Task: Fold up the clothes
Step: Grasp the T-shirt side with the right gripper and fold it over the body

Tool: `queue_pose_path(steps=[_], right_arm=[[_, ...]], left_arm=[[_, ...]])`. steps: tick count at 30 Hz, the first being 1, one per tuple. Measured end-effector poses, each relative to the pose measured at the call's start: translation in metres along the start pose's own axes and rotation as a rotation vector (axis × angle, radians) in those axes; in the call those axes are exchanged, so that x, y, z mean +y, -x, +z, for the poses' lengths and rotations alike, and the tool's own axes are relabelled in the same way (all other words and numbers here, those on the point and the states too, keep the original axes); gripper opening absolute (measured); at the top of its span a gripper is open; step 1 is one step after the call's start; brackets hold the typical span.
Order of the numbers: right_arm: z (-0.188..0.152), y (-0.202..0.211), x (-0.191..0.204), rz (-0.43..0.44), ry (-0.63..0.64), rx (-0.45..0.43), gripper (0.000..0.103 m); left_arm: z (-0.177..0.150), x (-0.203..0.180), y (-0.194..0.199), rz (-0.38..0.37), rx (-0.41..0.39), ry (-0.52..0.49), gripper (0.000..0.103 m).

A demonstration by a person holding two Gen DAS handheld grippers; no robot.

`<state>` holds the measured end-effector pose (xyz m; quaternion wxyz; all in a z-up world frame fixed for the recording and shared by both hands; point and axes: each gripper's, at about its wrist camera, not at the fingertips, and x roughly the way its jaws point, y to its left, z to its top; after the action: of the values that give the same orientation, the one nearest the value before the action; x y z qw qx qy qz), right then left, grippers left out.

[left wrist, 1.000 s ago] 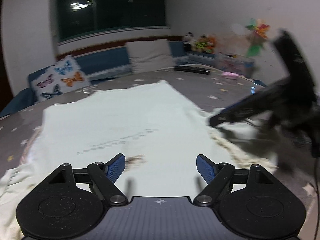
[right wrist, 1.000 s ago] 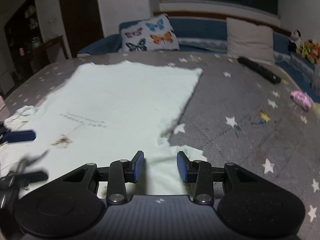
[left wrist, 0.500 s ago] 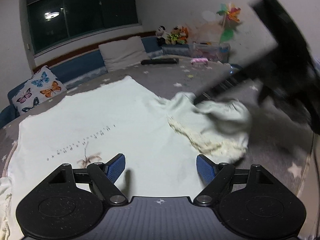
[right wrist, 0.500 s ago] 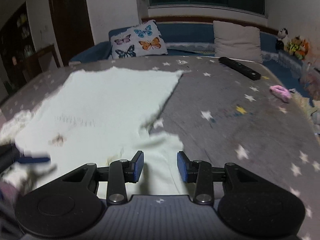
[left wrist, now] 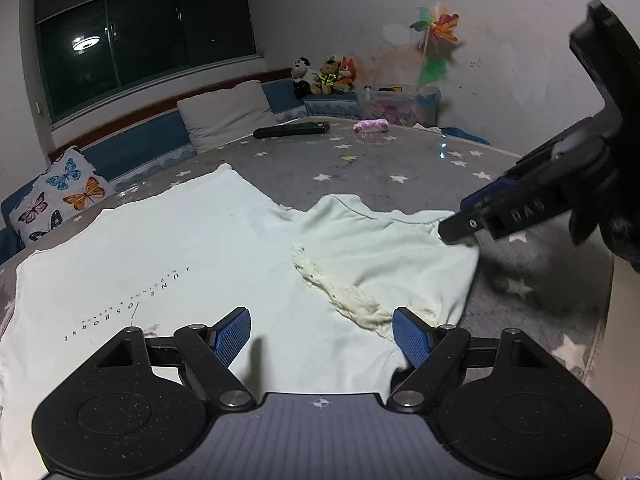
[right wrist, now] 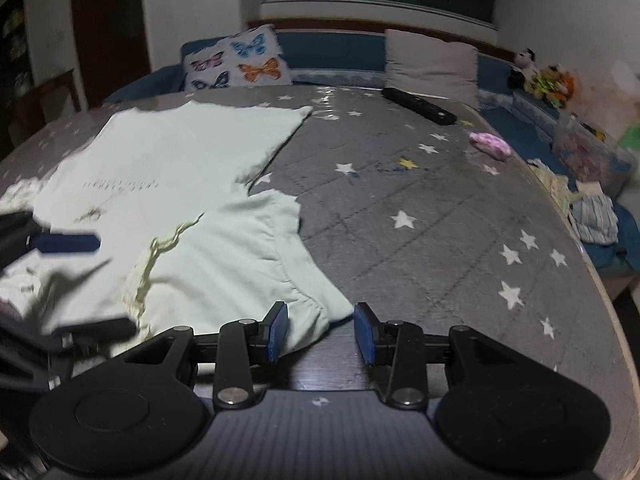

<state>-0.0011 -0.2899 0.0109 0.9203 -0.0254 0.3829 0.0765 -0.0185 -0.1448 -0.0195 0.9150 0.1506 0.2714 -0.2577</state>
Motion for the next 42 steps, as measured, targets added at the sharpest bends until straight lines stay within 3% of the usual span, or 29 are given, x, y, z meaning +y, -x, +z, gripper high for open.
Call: queue_pose_path(steps=[5,12,21,24,28,34,42], right_arm=[[-0.004,-0.002,0.000,0.012,-0.039,-0.007,0.034],[-0.008,-0.002,-0.005,0.015,-0.128,-0.029,0.010],[-0.012,0.003,-0.008,-0.001,-0.196,-0.025,0.007],[-0.009,0.005,-0.006,-0.013,-0.171,-0.025,0.014],[0.007,0.009,-0.001,-0.038,-0.113,-0.066,0.016],[0.047,-0.014,0.023,0.095,0.004,-0.095,0.016],[0.085,-0.074,0.056,0.248,0.037,-0.042,0.015]], left_arm=[[0.004,0.007,0.007,0.024,-0.017,0.027,0.083],[0.010,0.015,0.003,0.048,-0.021,0.047,0.087],[0.003,0.016,-0.002,0.034,0.004,0.051,0.087],[0.002,0.015,-0.001,0.030,0.005,0.046,0.087],[-0.001,0.012,0.000,0.015,0.010,0.039,0.087],[-0.003,0.009,0.001,0.000,0.011,0.041,0.087],[-0.002,0.010,-0.001,-0.023,0.014,0.049,0.087]])
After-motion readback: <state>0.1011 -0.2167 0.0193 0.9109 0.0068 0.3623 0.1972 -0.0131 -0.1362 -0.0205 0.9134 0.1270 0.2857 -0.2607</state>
